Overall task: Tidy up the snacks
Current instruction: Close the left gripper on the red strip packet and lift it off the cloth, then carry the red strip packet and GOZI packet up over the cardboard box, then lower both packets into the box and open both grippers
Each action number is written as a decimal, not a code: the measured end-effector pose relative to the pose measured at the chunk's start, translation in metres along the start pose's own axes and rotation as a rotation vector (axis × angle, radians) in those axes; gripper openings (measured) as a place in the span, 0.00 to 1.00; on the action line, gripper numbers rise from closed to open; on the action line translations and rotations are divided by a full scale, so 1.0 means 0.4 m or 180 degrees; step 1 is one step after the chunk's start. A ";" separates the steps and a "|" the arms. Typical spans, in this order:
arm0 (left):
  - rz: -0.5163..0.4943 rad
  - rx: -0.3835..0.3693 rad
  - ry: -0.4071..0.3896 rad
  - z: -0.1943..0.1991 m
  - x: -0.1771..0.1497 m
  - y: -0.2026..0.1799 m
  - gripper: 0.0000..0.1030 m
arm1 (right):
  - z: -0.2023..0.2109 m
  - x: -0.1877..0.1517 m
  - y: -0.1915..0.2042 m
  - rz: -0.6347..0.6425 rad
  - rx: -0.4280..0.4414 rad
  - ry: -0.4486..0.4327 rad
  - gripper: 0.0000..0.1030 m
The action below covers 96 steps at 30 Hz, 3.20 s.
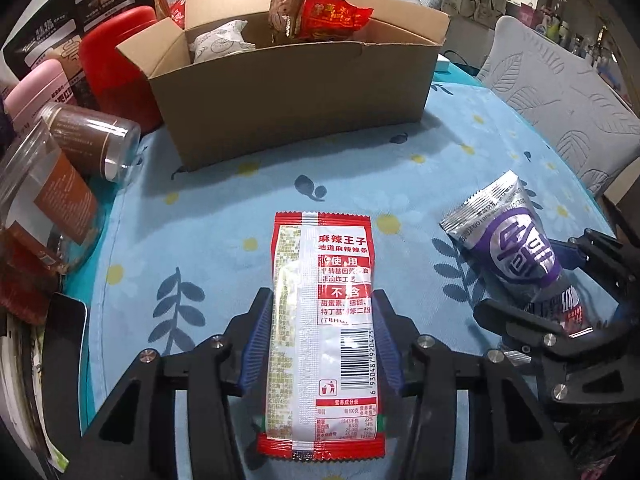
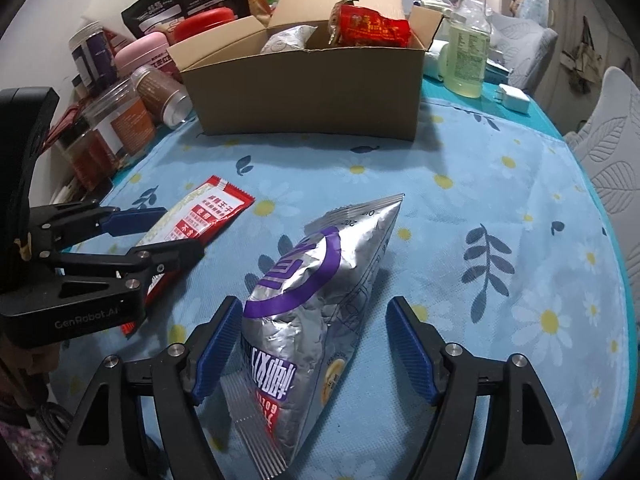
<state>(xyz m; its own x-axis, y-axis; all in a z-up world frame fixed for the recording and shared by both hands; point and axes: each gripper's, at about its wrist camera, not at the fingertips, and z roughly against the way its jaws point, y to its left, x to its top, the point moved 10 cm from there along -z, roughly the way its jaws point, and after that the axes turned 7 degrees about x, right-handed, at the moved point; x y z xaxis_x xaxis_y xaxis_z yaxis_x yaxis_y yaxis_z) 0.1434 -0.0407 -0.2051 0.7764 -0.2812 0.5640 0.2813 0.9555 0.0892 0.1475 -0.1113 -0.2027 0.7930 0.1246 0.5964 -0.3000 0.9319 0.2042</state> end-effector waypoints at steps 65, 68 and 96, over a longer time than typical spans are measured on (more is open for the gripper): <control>0.0661 0.0124 -0.1624 0.275 0.649 0.231 0.43 | 0.180 0.641 0.067 0.0568 0.0308 -0.1172 0.39; 0.0728 0.0126 -0.1591 0.244 0.685 0.255 0.43 | 0.168 0.687 0.062 0.0569 0.0319 -0.1246 0.39; 0.0623 0.0342 -0.0883 -0.078 0.732 0.290 0.43 | -0.136 0.806 -0.059 0.0343 0.0376 -0.0693 0.39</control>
<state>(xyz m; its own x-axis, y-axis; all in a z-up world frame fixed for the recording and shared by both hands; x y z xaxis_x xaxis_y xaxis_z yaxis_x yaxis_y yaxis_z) 0.4212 -0.0149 -0.0551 0.6229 -0.0709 0.7791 0.0700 0.9969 0.0348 0.4390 -0.0746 -0.0575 0.6241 0.1326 0.7700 -0.4463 0.8694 0.2120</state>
